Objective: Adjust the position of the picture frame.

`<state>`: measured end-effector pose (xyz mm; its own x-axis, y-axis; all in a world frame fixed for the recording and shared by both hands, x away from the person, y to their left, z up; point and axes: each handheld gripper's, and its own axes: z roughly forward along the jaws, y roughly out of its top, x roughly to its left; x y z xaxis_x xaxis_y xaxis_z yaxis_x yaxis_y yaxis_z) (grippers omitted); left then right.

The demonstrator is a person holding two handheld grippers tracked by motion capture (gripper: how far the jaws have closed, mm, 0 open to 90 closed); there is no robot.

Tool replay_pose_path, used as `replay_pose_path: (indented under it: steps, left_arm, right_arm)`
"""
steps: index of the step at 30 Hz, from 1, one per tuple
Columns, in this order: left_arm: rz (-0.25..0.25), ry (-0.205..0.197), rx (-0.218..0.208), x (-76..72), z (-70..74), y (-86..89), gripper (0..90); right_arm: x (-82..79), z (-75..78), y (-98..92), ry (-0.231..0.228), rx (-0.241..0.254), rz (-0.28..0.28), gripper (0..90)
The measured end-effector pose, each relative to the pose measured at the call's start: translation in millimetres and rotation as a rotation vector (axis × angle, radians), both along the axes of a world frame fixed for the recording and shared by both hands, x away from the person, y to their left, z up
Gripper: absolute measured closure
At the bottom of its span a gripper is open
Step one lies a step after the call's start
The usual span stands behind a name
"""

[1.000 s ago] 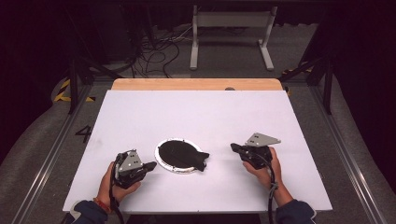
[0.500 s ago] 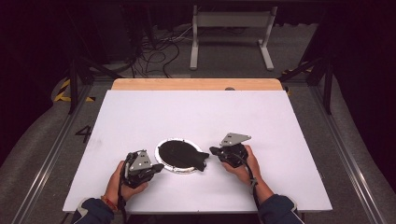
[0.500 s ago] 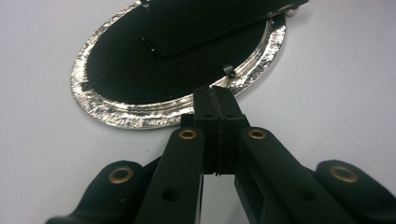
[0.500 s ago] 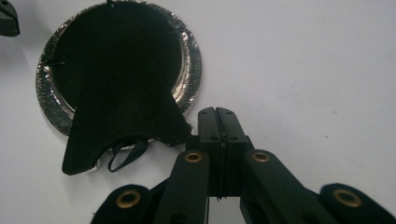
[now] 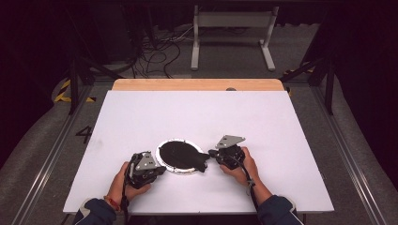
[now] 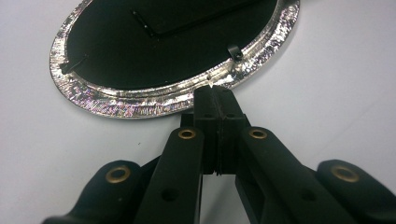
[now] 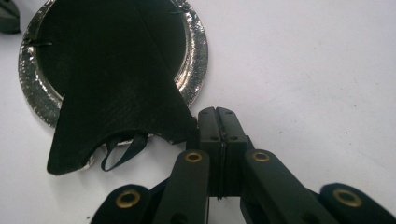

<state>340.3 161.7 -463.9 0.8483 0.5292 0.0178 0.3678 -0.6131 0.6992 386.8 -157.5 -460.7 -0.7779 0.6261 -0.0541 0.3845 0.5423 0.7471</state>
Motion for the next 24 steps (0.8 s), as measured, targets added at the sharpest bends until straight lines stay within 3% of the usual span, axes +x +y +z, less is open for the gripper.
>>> replay_pose_path:
  steps: [3, 5, 10, 16, 20, 24]
  left_arm:
    - [-0.006, -0.001, -0.003, 2.3, -0.2, -0.6, 89.9]
    - [-0.006, 0.006, -0.011, 4.4, -0.4, -1.3, 90.0]
    - [0.002, -0.003, -0.001, 8.8, 0.2, -6.4, 89.9]
    - [0.008, 0.004, -0.018, 19.3, -0.5, -11.4, 89.5]
    - [-0.019, -0.011, 0.004, 28.1, 1.2, -18.5, 88.2]
    - [-0.026, 0.009, -0.009, 38.4, 1.6, -24.4, 88.2]
  right_arm:
    - [-3.3, 1.0, 0.1, 0.007, 0.002, 0.044, 90.0]
    - [-5.5, 1.4, 1.5, -0.007, -0.025, 0.051, 90.0]
    - [-9.6, 1.8, -5.0, 0.011, -0.018, 0.058, 90.0]
    - [-15.0, 3.3, -10.1, 0.016, -0.035, 0.062, 90.0]
    - [-20.7, 5.0, -13.7, 0.024, -0.051, 0.055, 90.0]
    - [-26.9, 6.0, -19.7, 0.038, -0.055, 0.060, 90.0]
